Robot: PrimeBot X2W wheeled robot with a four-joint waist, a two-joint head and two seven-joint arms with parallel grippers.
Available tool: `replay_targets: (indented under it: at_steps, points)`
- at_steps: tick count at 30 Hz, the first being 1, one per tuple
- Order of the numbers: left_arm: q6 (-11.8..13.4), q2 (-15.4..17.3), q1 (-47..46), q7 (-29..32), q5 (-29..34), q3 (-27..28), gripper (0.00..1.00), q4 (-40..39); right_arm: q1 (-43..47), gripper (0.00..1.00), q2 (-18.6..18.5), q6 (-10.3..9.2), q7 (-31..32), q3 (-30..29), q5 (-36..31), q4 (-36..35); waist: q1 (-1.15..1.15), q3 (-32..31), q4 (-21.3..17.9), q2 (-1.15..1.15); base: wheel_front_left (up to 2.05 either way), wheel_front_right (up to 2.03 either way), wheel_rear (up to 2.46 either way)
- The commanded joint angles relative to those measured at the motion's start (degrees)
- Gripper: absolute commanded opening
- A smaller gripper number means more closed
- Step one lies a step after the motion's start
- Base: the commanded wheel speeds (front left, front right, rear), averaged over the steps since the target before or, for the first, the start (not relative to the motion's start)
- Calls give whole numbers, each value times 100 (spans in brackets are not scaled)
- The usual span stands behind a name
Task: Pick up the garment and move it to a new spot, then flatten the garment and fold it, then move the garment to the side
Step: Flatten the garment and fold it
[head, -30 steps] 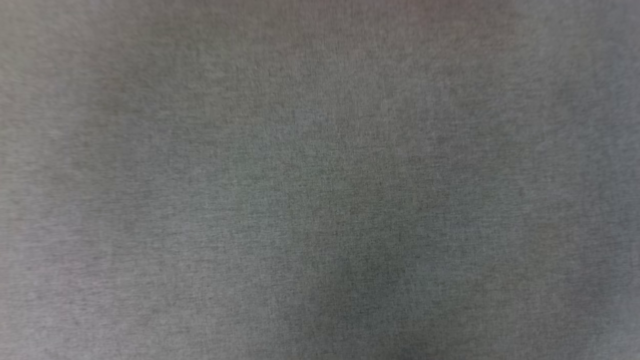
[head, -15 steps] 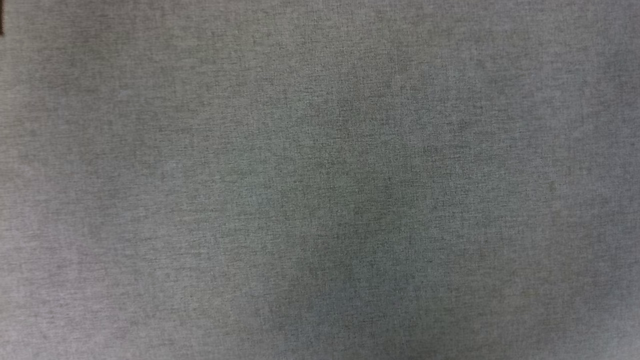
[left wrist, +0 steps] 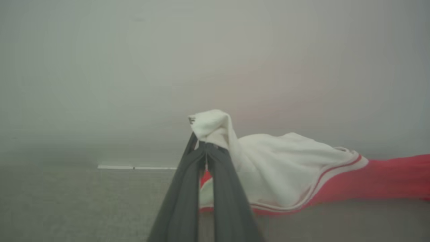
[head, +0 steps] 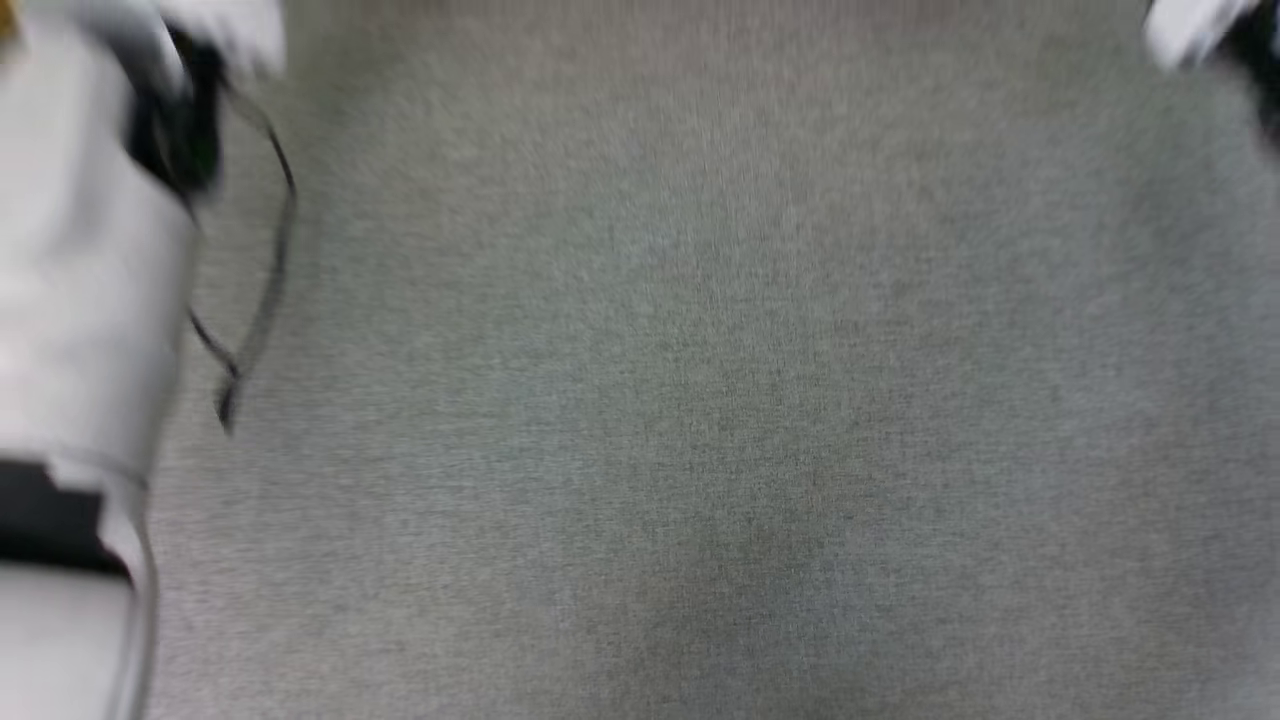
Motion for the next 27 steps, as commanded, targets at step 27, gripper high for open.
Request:
replay_targets:
  at_steps: [27]
  points:
    - [1457, 804, 7000, 564, -962, 371, 0, -3308, 6166, 0, -260, -8, 11, -670, -86, -2052, 0, -3183, 194, 0, 0, 0, 0]
